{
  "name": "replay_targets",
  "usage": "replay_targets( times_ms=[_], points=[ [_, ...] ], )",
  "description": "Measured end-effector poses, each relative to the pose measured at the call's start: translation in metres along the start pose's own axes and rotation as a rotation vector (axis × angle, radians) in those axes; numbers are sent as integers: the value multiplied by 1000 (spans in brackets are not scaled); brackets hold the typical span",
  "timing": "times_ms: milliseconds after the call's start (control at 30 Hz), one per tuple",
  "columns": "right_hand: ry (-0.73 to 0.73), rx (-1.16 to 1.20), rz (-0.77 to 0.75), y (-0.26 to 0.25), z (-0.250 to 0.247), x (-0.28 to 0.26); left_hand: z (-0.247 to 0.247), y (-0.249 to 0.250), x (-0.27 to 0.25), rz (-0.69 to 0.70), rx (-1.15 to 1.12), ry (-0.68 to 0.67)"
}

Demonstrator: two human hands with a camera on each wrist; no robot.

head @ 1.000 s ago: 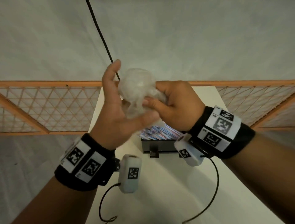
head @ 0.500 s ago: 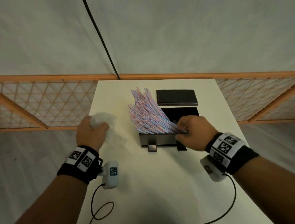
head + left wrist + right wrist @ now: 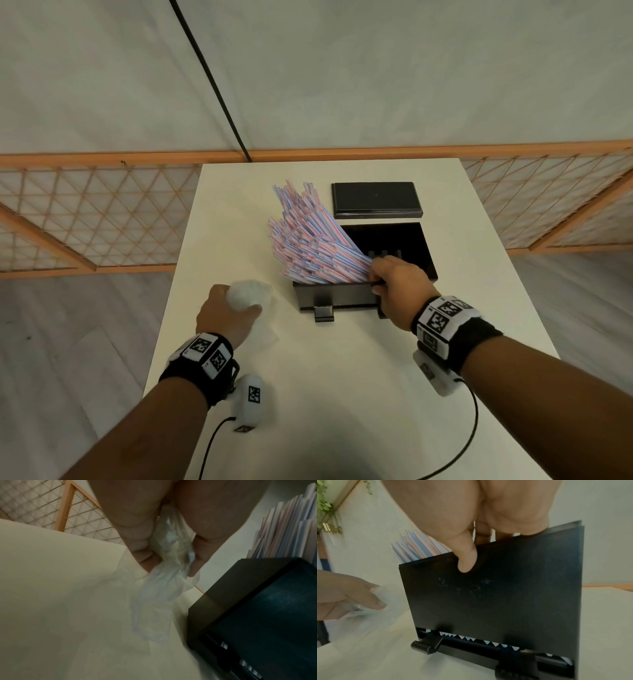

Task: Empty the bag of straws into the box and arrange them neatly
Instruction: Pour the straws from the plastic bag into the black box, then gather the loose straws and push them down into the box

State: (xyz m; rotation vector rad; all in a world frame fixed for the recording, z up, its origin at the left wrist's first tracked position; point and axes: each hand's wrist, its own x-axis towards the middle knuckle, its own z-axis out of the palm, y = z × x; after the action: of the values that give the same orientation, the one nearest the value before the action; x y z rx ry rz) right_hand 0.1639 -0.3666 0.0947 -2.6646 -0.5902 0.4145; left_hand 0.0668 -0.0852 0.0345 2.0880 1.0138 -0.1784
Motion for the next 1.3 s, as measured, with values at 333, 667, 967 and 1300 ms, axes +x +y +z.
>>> replay_targets(
  times_ms=[333,667,967,1300],
  points=[
    [-62,-32,-66,-5,9,-45,-1,3,5,-18,2,6],
    [3,40,-167,-8,31,-67,4,8,1,-21,98,-115],
    [-17,156,-151,-10,9,-65,-9,9,0,-37,394,-209],
    [-180,66,-138,-22,-2,-43,-22,27,-15,198,427,-27]
  ],
)
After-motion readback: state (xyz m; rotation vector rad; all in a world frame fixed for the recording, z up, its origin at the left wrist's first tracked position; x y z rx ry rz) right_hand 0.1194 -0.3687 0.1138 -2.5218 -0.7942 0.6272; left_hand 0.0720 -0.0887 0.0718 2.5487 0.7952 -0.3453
